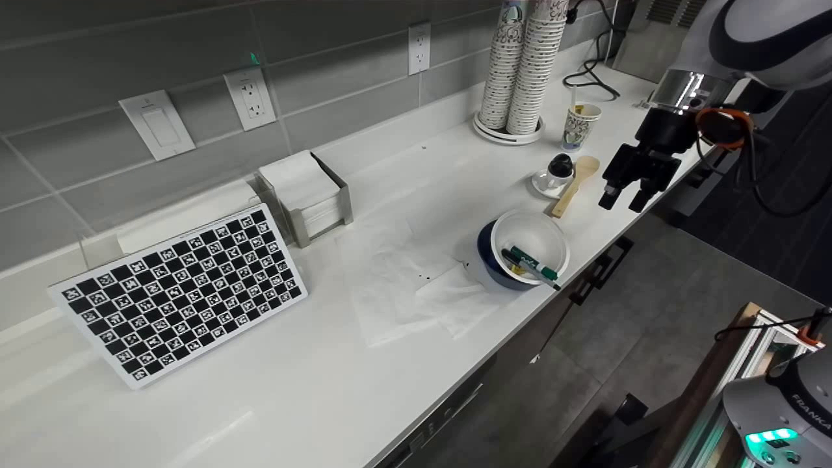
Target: Remove the white plate from the blue bowl and put it on the counter
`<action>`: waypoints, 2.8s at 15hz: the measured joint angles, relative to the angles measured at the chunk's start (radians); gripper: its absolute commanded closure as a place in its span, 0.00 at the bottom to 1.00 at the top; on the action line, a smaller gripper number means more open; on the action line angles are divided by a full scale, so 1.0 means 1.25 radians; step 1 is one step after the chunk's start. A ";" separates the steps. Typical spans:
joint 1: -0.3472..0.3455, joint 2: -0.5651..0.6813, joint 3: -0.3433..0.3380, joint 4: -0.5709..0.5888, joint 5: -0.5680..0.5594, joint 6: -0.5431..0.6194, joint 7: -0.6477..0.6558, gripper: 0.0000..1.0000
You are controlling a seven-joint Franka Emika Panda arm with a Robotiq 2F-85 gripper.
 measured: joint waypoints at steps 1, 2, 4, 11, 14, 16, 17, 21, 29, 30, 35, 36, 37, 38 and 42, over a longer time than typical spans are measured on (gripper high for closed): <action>0.007 0.005 0.003 -0.008 0.033 0.036 -0.011 0.00; 0.017 0.013 0.009 -0.014 0.054 0.073 -0.018 0.00; 0.038 0.040 0.032 -0.018 0.063 0.148 -0.022 0.00; 0.093 0.161 0.088 -0.011 0.062 0.290 -0.083 0.26; 0.093 0.192 0.091 -0.002 0.061 0.318 -0.110 0.50; 0.092 0.204 0.091 0.002 0.061 0.335 -0.120 0.74; 0.092 0.208 0.091 0.004 0.061 0.342 -0.123 0.82; 0.089 0.211 0.090 0.011 0.060 0.350 -0.125 1.00; 0.063 0.214 0.066 0.041 0.060 0.281 -0.095 0.98; 0.054 0.214 0.055 0.053 0.067 0.242 -0.092 0.98; 0.014 0.214 0.007 0.122 0.132 0.070 -0.088 0.98; 0.011 0.214 0.004 0.135 0.149 0.050 -0.085 0.98; 0.011 0.214 0.004 0.148 0.166 0.036 -0.079 0.98; 0.011 0.214 0.006 0.161 0.182 0.024 -0.072 0.98; 0.018 0.215 0.030 0.214 0.229 -0.006 -0.042 0.90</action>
